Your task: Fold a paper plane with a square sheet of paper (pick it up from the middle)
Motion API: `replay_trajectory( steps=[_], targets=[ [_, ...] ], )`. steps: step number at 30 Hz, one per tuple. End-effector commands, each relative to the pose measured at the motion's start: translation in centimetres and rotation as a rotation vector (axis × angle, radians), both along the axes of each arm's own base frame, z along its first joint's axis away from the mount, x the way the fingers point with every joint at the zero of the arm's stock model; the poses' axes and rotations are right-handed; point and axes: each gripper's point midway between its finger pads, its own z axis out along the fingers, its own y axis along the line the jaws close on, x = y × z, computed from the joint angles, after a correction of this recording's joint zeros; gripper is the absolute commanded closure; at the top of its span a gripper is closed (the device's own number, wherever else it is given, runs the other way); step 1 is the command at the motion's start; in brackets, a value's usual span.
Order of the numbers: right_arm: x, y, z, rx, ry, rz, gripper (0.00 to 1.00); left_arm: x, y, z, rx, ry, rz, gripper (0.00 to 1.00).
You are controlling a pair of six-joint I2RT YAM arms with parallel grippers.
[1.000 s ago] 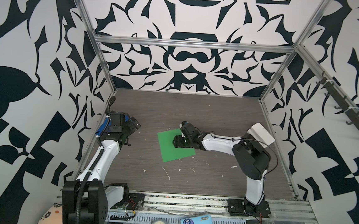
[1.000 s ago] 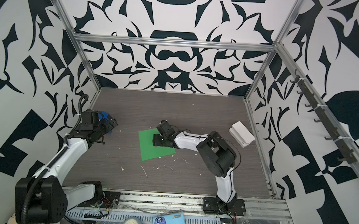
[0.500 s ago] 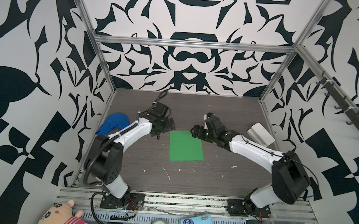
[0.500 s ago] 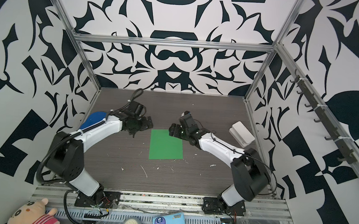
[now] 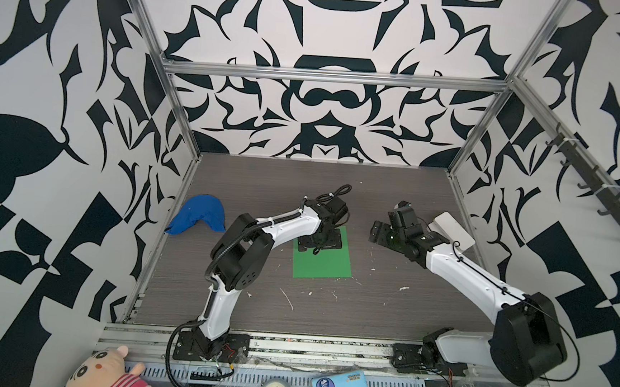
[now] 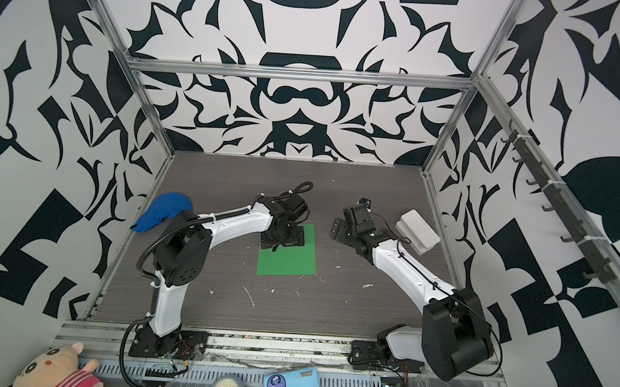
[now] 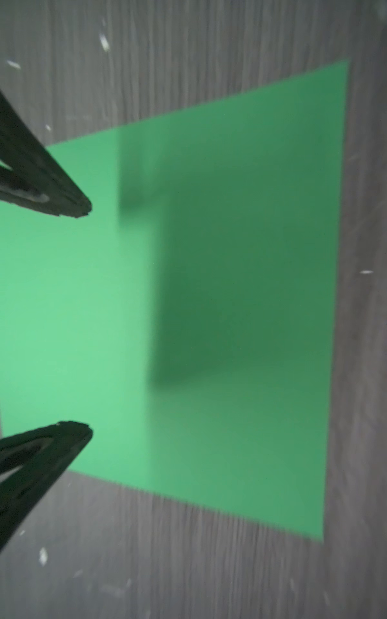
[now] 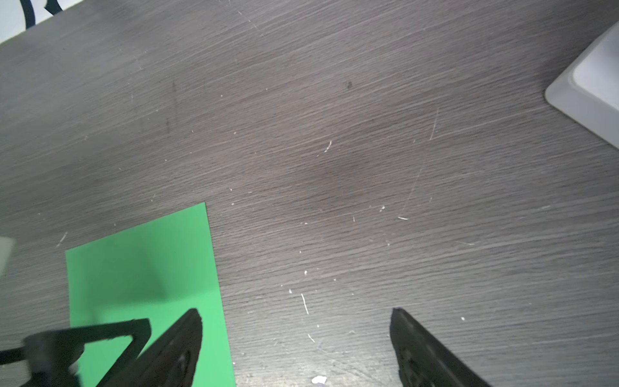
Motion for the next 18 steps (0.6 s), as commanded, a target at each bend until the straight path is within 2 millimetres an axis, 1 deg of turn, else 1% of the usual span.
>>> replay_trajectory(
  steps=[1,7,12,18],
  targets=[
    [0.0,-0.1,0.2,-0.008,-0.019,0.018,0.09,-0.9,0.6,-0.4,0.039,0.076,0.029,0.01],
    [0.1,0.7,-0.6,0.030,0.001,0.030,0.09,-1.1,0.3,-0.9,0.067,0.125,-0.021,0.01],
    [0.2,1.0,-0.9,0.049,0.002,0.031,0.09,-1.4,0.4,-2.0,0.094,0.159,-0.024,0.01],
    [0.1,0.9,-1.0,0.051,0.002,0.023,0.10,-2.1,1.2,-3.6,0.138,0.198,-0.027,0.01]
  ],
)
